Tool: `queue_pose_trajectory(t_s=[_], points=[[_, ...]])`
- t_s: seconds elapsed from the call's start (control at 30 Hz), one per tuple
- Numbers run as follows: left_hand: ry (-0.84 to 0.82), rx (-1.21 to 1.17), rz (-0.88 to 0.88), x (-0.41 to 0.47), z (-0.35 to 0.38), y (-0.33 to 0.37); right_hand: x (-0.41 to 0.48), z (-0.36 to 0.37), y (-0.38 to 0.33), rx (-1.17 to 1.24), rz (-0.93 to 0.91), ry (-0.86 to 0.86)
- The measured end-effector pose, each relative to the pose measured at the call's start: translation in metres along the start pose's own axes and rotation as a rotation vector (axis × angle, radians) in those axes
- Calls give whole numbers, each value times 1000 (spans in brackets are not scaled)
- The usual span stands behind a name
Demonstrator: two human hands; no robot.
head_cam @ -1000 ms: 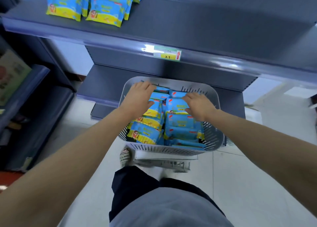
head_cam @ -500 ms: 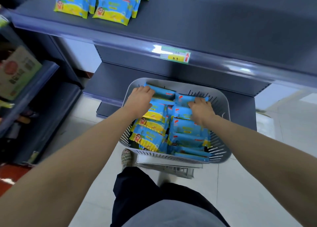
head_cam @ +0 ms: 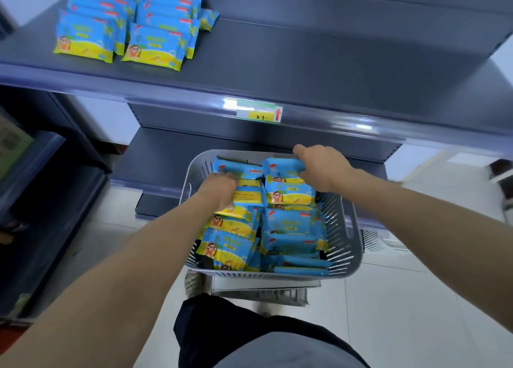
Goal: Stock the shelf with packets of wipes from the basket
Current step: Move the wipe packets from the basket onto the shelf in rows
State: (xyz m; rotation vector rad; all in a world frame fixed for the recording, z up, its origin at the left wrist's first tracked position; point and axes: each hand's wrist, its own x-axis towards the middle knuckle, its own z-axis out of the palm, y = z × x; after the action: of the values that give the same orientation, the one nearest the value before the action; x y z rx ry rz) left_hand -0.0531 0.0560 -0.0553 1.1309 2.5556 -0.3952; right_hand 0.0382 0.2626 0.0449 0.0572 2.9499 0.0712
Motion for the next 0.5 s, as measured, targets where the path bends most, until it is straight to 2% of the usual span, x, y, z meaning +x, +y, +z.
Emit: queue_pose_trajectory(t_s=[0.13, 0.23, 0.37, 0.5], points=[[67, -21, -6, -6, -8, -1, 4, -5, -2, 20, 16, 27], [94, -210, -55, -14, -26, -9, 5, -13, -7, 10, 5, 102], [97, -462, -38, -31, -60, -32, 9, -32, -17, -53, -57, 245], [159, -526, -48, -44, -97, -61, 20, -68, -27, -4, -55, 368]])
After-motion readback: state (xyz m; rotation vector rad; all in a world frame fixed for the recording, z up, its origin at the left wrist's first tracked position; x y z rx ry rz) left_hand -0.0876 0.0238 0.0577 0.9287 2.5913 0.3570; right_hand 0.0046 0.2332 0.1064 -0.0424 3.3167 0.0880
